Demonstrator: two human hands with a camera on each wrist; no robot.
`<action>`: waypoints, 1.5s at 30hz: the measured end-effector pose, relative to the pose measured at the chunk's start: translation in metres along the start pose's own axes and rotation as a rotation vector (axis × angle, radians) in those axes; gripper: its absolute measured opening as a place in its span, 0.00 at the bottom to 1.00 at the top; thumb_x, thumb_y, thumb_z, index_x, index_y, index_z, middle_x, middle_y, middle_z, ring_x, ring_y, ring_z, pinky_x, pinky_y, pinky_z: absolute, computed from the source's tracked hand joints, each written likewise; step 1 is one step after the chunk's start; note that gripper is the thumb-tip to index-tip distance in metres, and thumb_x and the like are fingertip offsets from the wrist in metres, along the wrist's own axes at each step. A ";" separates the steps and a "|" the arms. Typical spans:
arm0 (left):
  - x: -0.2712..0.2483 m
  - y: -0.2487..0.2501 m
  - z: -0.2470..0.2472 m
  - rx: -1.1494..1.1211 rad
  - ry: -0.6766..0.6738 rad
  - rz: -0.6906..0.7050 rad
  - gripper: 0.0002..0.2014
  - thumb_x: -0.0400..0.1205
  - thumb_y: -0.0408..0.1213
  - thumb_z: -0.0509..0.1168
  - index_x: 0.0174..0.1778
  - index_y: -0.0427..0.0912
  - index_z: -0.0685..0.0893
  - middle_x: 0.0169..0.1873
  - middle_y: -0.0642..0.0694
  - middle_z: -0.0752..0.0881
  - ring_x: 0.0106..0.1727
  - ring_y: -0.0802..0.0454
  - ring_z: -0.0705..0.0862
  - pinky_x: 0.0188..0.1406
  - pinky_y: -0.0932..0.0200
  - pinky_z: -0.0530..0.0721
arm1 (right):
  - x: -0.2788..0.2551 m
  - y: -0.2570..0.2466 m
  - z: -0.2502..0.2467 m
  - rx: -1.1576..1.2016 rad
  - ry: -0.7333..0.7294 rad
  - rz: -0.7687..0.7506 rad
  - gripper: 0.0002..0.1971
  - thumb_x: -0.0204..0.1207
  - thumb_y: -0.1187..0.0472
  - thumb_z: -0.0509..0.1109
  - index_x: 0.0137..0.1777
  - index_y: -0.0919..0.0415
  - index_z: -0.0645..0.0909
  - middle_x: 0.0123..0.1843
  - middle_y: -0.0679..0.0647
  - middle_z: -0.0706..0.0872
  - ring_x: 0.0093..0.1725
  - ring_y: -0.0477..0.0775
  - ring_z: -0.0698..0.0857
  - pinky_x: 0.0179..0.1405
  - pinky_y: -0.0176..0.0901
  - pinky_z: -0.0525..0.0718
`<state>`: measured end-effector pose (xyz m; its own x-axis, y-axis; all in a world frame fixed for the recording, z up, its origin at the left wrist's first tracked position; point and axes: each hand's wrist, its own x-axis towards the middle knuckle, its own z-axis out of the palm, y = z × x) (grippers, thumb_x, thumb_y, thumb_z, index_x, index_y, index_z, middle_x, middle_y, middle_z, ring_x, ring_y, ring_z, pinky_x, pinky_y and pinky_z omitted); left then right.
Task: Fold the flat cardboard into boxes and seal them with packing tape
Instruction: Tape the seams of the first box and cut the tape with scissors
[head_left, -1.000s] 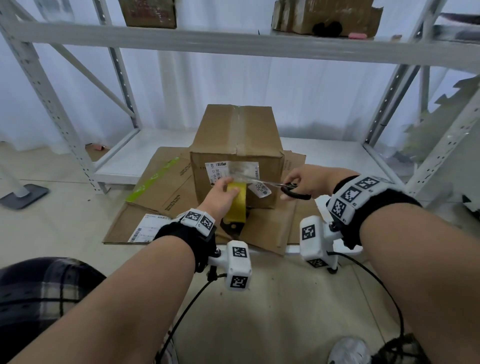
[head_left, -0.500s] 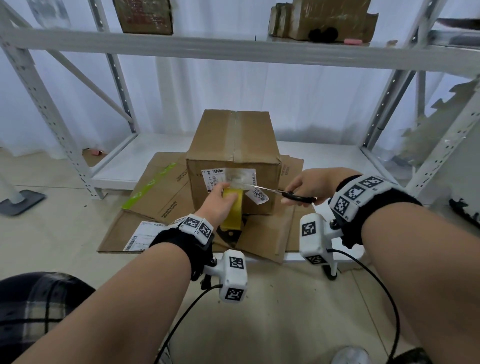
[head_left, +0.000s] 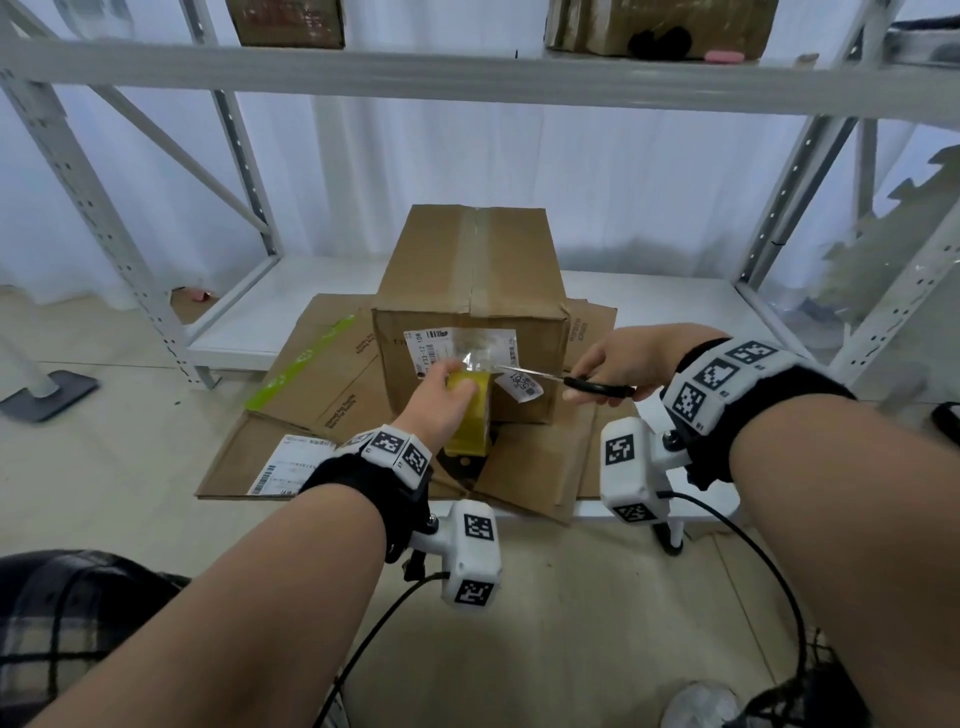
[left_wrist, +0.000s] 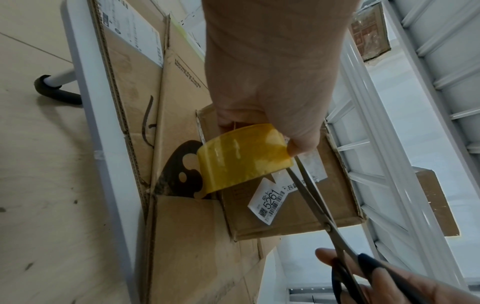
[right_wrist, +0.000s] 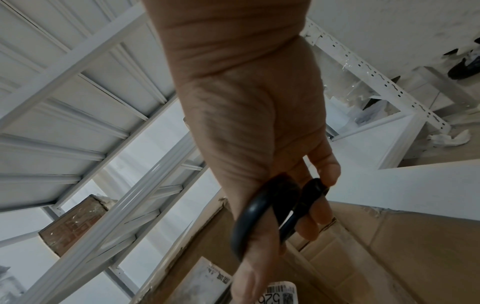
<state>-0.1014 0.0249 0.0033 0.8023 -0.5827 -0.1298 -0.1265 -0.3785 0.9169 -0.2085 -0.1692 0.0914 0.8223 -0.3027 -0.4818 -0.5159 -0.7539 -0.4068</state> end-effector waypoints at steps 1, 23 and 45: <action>0.000 0.000 0.000 0.001 -0.003 0.002 0.22 0.88 0.40 0.57 0.78 0.46 0.65 0.64 0.46 0.75 0.52 0.55 0.78 0.54 0.56 0.75 | 0.002 0.000 -0.001 0.004 -0.004 -0.002 0.18 0.73 0.45 0.76 0.59 0.53 0.86 0.36 0.49 0.84 0.39 0.46 0.81 0.28 0.30 0.75; 0.006 0.002 -0.001 -0.076 0.011 -0.097 0.30 0.85 0.40 0.60 0.81 0.44 0.54 0.56 0.47 0.78 0.46 0.56 0.80 0.44 0.62 0.81 | 0.040 -0.011 -0.003 -0.027 -0.093 -0.087 0.17 0.75 0.48 0.75 0.63 0.49 0.85 0.38 0.47 0.86 0.39 0.44 0.82 0.33 0.30 0.77; -0.009 -0.016 -0.011 -0.148 0.061 -0.152 0.39 0.83 0.38 0.62 0.84 0.45 0.44 0.71 0.38 0.74 0.67 0.40 0.77 0.73 0.43 0.74 | 0.034 -0.017 0.030 -0.138 0.004 -0.061 0.18 0.71 0.47 0.79 0.58 0.52 0.85 0.43 0.49 0.87 0.41 0.47 0.83 0.47 0.41 0.82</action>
<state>-0.0997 0.0440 -0.0058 0.8400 -0.4804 -0.2521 0.0820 -0.3468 0.9343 -0.1789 -0.1491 0.0582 0.8522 -0.2563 -0.4562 -0.4274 -0.8440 -0.3242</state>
